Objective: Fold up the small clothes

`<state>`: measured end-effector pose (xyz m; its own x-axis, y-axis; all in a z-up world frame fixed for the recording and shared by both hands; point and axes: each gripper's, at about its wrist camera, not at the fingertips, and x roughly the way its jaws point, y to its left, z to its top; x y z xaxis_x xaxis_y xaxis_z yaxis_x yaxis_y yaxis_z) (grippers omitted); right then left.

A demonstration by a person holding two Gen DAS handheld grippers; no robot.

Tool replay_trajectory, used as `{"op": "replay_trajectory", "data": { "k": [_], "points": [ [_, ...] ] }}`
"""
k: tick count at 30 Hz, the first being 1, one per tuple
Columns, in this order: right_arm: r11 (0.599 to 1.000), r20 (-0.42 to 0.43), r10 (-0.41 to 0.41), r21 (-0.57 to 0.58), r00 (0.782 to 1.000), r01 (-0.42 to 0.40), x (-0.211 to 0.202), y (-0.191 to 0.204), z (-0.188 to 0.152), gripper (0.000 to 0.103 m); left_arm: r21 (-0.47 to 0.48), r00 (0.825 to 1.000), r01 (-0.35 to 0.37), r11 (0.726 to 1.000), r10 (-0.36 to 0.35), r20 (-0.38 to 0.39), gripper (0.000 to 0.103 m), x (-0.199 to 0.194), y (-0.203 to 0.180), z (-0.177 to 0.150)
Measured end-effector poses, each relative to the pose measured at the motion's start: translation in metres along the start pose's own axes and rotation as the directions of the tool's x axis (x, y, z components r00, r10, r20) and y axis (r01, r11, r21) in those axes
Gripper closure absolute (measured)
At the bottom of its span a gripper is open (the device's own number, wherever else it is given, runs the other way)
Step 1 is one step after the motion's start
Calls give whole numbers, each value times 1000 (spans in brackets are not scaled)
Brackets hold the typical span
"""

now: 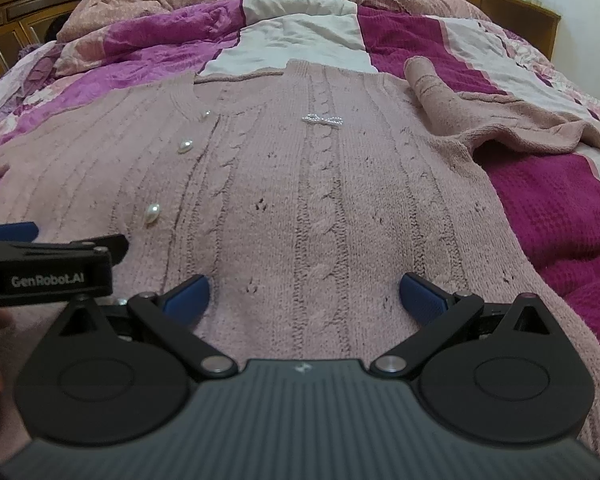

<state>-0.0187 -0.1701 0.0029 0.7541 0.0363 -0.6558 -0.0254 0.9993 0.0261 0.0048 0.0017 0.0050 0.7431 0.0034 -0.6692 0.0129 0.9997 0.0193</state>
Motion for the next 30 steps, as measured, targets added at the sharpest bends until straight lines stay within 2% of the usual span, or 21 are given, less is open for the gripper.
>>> {"op": "replay_trajectory", "data": {
  "k": [4,8,11,16,22,30],
  "points": [
    [1000,-21,24,16,999,-23,-4,-4,7,0,0,1000,3,1000,-3,-28,0,-2,-1,10],
    [995,-41,83,53,996,-81,-11,-17,21,0,-29,997,57,998,-59,-54,0,-11,2,20],
    [992,-36,95,92,995,-91,-19,-37,39,0,-74,994,89,993,-94,-65,0,-18,5,32],
    [984,2,125,129,992,-124,-25,-79,73,0,-134,994,76,988,-85,-62,0,-31,10,59],
    [980,59,23,196,998,-34,-16,-147,108,0,-173,993,76,982,-90,-73,0,-38,12,83],
    [945,32,-92,316,995,77,22,-231,120,0,-220,994,6,975,-30,-108,0,-21,8,98]
  ]
}}
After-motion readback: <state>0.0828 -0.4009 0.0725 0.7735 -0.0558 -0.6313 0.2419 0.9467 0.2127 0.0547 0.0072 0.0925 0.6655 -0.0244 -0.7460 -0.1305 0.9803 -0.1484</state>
